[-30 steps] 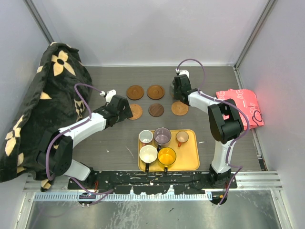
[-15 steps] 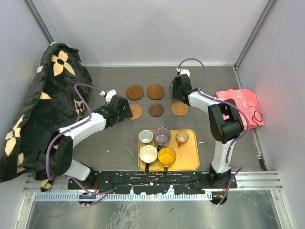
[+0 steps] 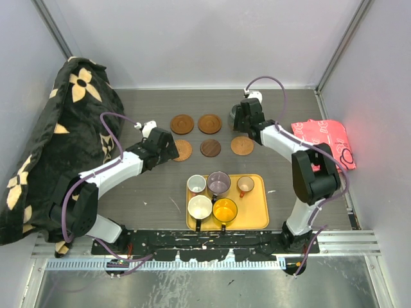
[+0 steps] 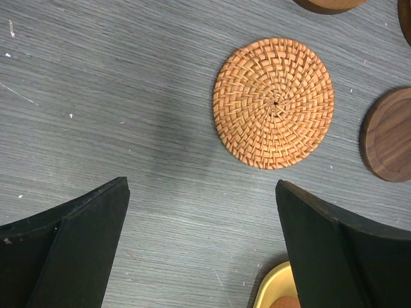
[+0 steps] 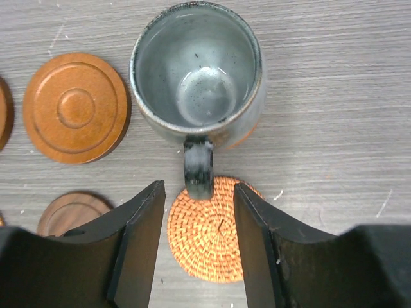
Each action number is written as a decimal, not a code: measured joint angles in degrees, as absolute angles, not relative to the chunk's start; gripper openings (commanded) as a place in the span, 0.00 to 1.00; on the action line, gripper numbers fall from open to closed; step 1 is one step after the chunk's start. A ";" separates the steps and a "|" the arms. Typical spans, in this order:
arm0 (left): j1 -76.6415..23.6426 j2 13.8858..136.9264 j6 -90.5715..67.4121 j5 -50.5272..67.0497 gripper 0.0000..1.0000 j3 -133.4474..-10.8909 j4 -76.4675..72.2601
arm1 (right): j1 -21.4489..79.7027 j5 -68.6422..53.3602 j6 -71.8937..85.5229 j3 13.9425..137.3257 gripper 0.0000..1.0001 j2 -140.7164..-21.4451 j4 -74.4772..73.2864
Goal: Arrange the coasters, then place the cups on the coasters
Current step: Place the cup on the coaster.
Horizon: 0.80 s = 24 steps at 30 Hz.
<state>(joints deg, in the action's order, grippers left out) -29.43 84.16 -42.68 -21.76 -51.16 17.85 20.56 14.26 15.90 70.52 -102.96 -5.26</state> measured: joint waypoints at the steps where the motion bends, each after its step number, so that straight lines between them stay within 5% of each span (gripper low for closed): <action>1: -29.43 84.16 -42.68 -21.74 0.98 -51.16 17.85 | 20.69 14.24 16.29 69.87 0.53 -101.49 -5.67; 24: -29.43 84.14 -42.92 -21.78 0.98 -51.13 17.76 | 42.19 25.71 33.67 49.78 0.50 -65.84 -29.12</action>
<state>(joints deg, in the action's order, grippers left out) -29.43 84.14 -42.92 -21.78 -51.13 17.76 42.19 25.71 33.67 49.78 -65.84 -29.12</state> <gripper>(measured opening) 0.983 0.502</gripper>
